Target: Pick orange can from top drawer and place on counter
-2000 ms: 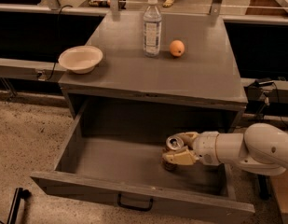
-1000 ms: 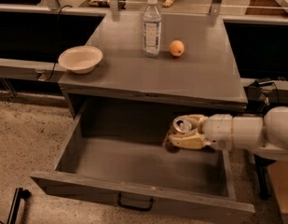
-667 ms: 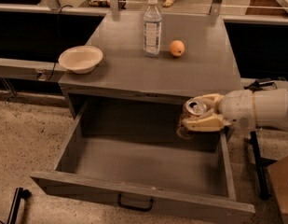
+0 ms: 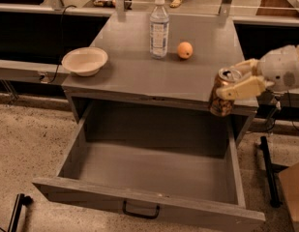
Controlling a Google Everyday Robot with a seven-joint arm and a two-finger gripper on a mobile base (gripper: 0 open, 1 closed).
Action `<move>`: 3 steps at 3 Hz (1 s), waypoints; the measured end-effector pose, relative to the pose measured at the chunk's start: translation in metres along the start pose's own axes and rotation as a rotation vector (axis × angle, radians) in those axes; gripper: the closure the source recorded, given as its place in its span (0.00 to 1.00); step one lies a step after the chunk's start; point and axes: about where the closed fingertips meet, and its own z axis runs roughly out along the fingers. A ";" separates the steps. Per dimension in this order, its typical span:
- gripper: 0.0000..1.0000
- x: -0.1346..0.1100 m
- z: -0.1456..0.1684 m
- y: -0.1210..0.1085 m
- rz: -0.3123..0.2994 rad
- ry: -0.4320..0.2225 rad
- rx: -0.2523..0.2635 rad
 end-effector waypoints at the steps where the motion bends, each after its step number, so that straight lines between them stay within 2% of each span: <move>1: 1.00 -0.014 -0.016 -0.033 0.114 -0.009 0.036; 2: 1.00 -0.025 -0.023 -0.059 0.209 -0.005 0.079; 3: 1.00 -0.037 -0.024 -0.072 0.248 0.017 0.181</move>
Offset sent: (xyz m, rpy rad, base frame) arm 0.0826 -0.0436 0.0499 0.0658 0.1936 -0.2965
